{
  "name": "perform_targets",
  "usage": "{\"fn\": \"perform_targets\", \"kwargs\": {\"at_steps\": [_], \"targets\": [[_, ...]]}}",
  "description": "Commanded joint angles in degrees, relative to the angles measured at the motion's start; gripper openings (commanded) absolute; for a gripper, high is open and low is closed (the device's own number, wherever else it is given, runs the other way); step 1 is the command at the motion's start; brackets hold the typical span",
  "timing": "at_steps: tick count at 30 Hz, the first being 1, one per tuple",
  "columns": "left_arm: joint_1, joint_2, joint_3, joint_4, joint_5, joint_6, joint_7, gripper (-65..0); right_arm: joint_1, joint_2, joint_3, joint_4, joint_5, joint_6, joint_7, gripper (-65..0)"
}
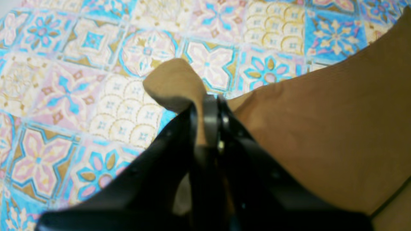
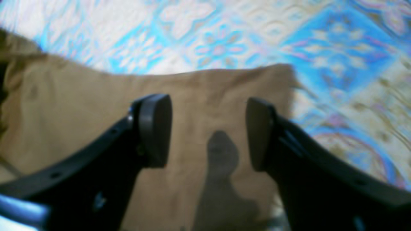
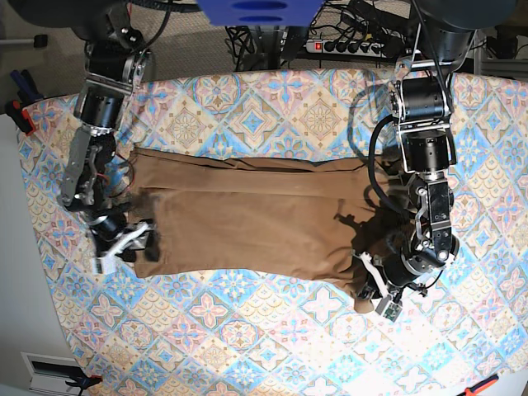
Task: Layout the t-shirt on the table in an organized manner, then fold the t-shirt properly
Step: 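Adjust the right gripper's grip on the shirt corner, holding with the left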
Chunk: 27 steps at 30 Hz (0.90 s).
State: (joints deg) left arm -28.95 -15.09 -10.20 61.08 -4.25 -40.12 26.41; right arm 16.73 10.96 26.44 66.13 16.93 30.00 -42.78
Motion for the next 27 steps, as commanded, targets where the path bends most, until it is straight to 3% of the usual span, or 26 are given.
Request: {"fn": "perform_targets", "kwargs": {"at_steps": [1,6,11,18,22,27], "targets": [[-2.13,-0.42,-0.13,1.29,-0.98,0.12,-1.49,-65.0,0.89,0.95,1.3,-0.41,0.43,-0.06,0.72,-32.2],[-2.13,-0.42,-0.13,1.29,-0.98,0.12,-1.49,-65.0,9.69,0.95,2.09,-7.97,0.43,0.02,3.88,-34.9],[-2.13,-0.51,-0.13,1.29,-0.98,0.12,-1.49,-65.0,10.65,3.32,2.09,-18.17,0.43,0.02,8.72,-34.7],[-1.16,-0.6,-0.22,1.29,-0.98,0.12,-1.49,-65.0,16.19,3.68,2.0,-33.03,0.35,0.02,18.92,-34.7],[-1.07,-0.69,-0.22,1.29,-0.98,0.12,-1.49,-65.0,16.63,5.26,1.92,-39.36,0.26,0.11,21.73,-34.7],[-1.07,-0.69,-0.22,1.29,-0.98,0.12,-1.49,-65.0,16.63,5.7,-3.18,-42.52,0.26,0.11,24.72,-34.7]]}}
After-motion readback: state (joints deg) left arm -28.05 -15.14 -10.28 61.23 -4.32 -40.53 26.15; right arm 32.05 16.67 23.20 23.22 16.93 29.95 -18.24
